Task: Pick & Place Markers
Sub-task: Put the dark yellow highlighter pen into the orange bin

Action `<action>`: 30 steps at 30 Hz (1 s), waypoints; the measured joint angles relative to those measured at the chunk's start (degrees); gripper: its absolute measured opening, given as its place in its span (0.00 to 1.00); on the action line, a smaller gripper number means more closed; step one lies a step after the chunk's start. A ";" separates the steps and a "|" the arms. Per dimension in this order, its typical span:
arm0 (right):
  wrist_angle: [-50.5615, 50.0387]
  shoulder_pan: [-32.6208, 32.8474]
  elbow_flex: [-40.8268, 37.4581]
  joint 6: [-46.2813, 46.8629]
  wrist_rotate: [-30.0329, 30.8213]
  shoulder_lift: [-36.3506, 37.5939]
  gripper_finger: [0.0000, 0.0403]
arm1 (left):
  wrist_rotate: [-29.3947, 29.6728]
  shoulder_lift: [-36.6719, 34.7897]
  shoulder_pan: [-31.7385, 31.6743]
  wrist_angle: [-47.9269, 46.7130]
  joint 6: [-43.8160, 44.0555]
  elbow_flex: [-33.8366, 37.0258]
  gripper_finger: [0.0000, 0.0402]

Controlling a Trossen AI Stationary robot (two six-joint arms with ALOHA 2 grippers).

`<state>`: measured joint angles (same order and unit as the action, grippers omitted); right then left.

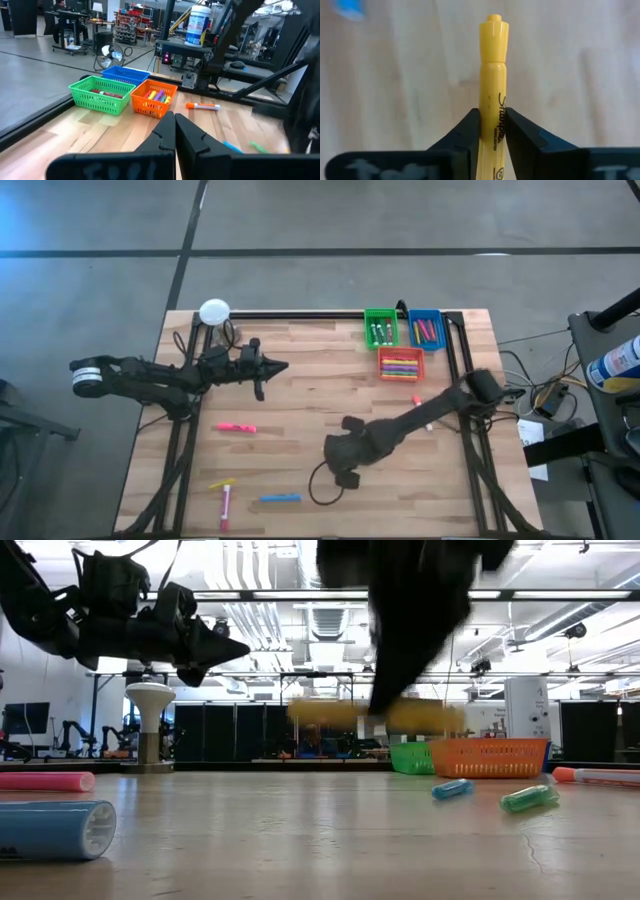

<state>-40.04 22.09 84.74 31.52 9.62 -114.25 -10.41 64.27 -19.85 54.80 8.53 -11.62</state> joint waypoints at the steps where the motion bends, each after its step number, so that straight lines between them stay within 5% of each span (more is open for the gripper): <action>1: -0.40 -0.26 -0.21 -1.61 1.02 1.86 0.20 | 0.00 0.00 0.04 -0.14 -0.30 0.16 0.00; 8: -14.09 -6.32 -4.96 -12.87 11.46 17.11 0.16 | 0.00 0.02 0.04 -0.47 -1.31 0.66 0.00; 17: -13.39 -28.06 -24.85 -34.40 12.23 36.64 0.17 | -0.32 0.02 0.30 -2.28 -0.76 0.69 0.00; 22: -5.49 -39.37 -34.12 -43.82 5.41 40.78 0.17 | 0.44 0.02 0.30 -2.54 -1.42 0.70 0.00; 30: -1.35 -48.91 -38.61 -52.57 4.44 38.78 0.17 | 0.45 0.04 0.30 -4.43 -1.00 0.35 0.00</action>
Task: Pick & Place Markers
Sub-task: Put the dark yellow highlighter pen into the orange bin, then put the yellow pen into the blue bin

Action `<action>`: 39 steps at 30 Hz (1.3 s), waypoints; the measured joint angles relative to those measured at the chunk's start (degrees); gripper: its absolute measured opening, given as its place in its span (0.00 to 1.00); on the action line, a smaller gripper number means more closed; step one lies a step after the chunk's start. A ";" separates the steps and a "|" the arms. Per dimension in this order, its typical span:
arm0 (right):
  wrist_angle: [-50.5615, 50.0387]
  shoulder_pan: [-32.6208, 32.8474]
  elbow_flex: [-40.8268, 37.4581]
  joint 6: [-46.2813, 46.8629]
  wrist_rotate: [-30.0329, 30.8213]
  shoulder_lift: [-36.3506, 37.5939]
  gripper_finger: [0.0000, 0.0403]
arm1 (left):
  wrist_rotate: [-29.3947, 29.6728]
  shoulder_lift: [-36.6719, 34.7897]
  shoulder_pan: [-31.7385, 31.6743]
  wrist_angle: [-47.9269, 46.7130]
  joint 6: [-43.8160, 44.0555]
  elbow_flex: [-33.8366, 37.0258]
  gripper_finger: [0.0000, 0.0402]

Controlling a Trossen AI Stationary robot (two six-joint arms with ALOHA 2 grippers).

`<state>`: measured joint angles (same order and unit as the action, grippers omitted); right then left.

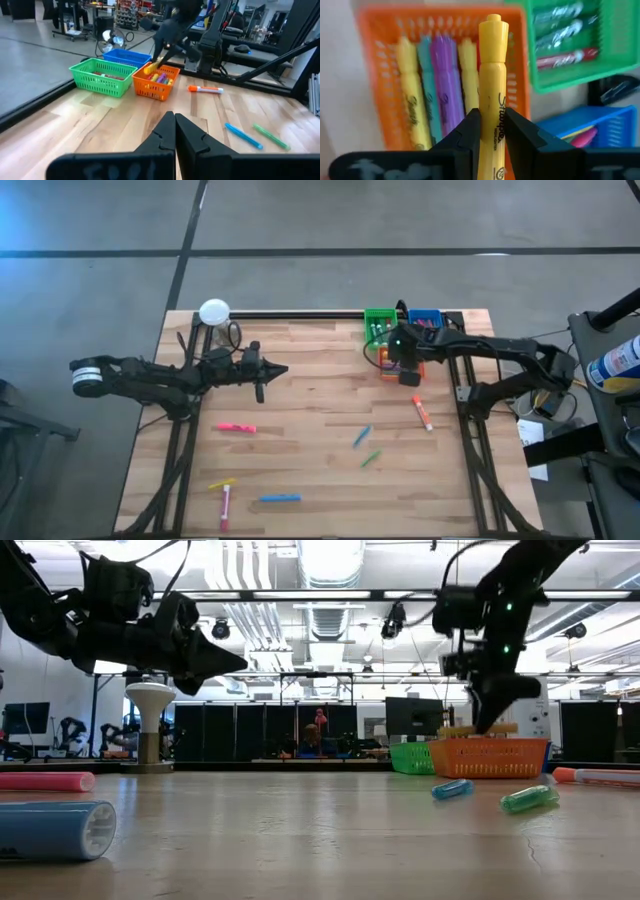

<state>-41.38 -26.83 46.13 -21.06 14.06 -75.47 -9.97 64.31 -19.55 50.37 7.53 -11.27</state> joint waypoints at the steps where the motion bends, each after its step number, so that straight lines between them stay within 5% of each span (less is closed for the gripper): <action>1: 0.33 -0.68 -0.39 -0.55 -0.66 -0.56 0.17 | 0.28 0.00 0.00 -0.01 0.83 0.00 0.00; 14: 0.63 -1.31 -1.01 -1.54 -2.23 -4.26 0.26 | 0.88 -0.02 0.00 0.11 8.27 -0.07 0.00; 20: 1.23 -1.16 0.44 3.45 -2.34 0.05 0.37 | -2.10 -0.07 0.39 0.12 4.68 -0.77 0.00; 24: 3.80 -0.86 -0.10 7.36 -8.78 4.88 0.38 | -4.64 -0.07 0.83 -1.41 6.35 -1.38 0.00; 27: 9.14 0.77 -2.00 10.41 -14.20 8.12 0.36 | -5.18 -0.07 1.70 -6.97 8.79 -2.64 0.00; 39: 32.98 13.91 -10.91 19.62 -13.61 11.73 0.30 | -3.97 -0.07 11.73 -34.86 8.79 -12.53 0.11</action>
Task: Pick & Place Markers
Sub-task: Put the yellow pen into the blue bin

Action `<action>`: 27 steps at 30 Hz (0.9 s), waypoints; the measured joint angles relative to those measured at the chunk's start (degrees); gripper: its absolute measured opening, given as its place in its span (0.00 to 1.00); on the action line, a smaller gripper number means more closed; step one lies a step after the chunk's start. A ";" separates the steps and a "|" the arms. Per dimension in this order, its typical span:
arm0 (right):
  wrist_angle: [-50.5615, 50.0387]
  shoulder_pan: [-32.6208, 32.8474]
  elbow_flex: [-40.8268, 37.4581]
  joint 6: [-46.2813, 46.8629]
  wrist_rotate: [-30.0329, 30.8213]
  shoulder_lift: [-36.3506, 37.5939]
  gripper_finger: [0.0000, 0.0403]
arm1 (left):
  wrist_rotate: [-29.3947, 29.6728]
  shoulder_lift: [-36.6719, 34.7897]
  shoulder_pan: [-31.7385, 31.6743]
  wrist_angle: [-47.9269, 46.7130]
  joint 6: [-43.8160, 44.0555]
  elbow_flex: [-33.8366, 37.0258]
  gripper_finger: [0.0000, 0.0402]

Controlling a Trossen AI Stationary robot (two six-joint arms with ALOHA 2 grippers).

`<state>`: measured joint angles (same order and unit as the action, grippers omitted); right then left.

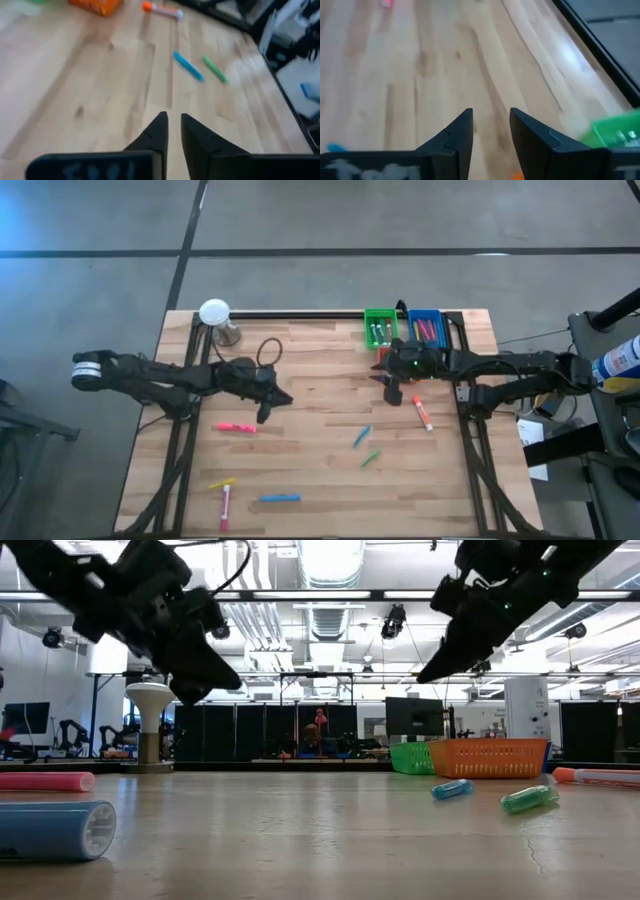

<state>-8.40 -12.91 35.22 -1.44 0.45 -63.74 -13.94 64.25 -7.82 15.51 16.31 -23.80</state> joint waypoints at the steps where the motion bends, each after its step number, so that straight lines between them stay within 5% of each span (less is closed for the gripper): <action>1: 1.18 1.07 -0.23 0.44 0.85 -0.06 0.30 | 0.23 0.02 1.07 -2.73 -0.15 -1.33 0.13; 12: 4.38 11.99 -0.96 3.27 11.70 -0.10 0.30 | 10.87 7.12 20.90 -33.21 2.19 -18.69 0.21; 27: 13.43 19.63 -2.76 2.35 16.33 -0.14 0.30 | 15.31 18.29 45.78 -60.06 31.12 -31.38 0.21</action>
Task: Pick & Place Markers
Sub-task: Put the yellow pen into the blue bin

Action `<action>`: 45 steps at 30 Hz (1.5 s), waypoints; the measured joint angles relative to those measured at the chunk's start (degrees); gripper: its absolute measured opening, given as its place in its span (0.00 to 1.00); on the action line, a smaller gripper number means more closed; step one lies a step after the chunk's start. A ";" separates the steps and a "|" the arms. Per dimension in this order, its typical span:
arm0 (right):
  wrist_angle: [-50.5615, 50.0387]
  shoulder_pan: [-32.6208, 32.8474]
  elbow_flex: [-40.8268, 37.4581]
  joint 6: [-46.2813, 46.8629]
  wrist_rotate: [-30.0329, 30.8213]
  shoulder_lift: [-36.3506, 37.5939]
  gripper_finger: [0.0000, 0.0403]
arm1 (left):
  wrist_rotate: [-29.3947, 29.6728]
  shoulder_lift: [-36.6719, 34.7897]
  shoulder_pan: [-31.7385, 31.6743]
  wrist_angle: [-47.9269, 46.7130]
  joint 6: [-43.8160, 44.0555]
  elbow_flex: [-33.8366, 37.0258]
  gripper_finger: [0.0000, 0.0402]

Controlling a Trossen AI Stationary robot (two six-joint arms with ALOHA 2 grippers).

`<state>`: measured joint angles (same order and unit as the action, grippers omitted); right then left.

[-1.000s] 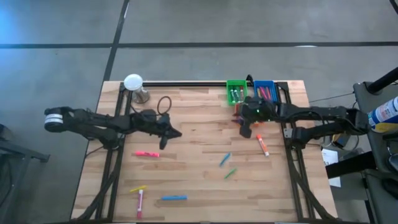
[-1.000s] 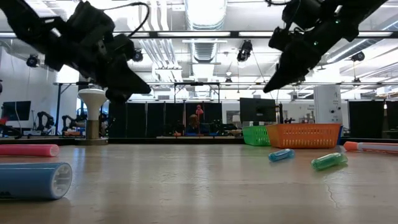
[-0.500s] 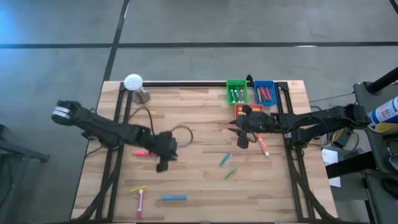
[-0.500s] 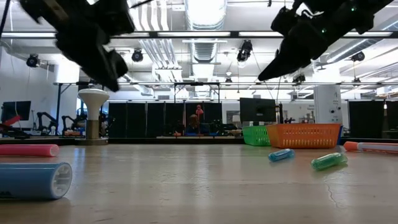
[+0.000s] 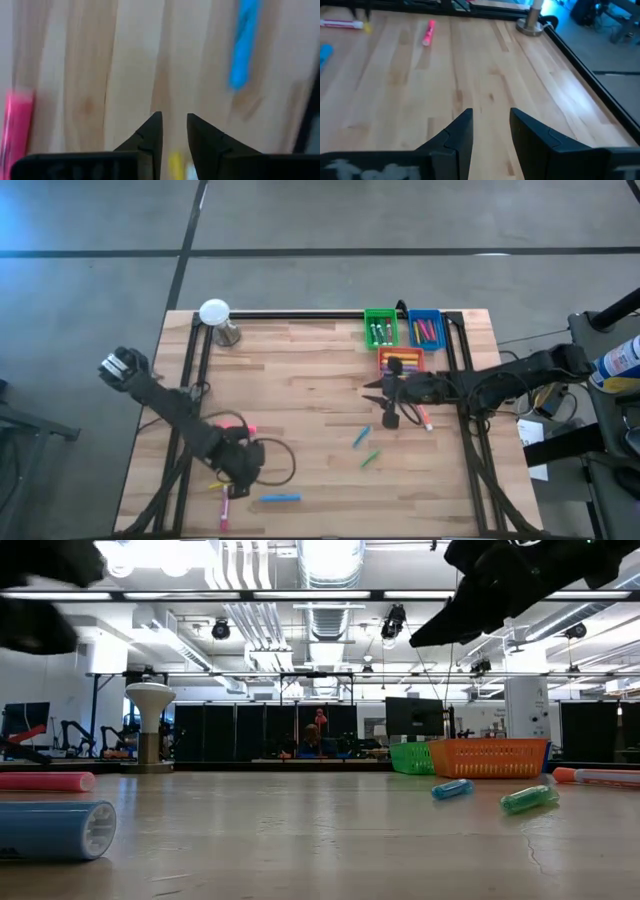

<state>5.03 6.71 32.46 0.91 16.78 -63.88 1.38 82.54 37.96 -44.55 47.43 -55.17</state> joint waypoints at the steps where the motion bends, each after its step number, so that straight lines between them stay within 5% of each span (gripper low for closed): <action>1: 0.72 0.37 -0.42 -0.02 -0.02 0.00 0.30 | -0.16 0.71 1.11 -2.03 1.92 -0.23 0.21; 6: 2.07 1.93 -1.43 -1.02 -0.04 0.00 0.30 | -1.53 4.10 5.13 -5.35 8.96 -0.80 0.21; 29: 3.79 2.17 -1.21 -2.16 -0.11 0.04 0.30 | -8.80 12.50 6.09 -2.37 13.36 0.94 0.20; 39: 3.93 2.17 -1.19 -2.54 -0.13 0.04 0.30 | -8.32 12.58 6.02 -1.48 13.52 1.06 0.01; 45: 4.79 2.17 -1.18 -4.35 -0.15 0.04 0.30 | -6.53 12.61 6.06 -2.28 11.96 1.11 0.00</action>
<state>9.81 8.88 31.28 -3.44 16.62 -63.83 -5.16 95.15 44.02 -46.83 59.39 -54.06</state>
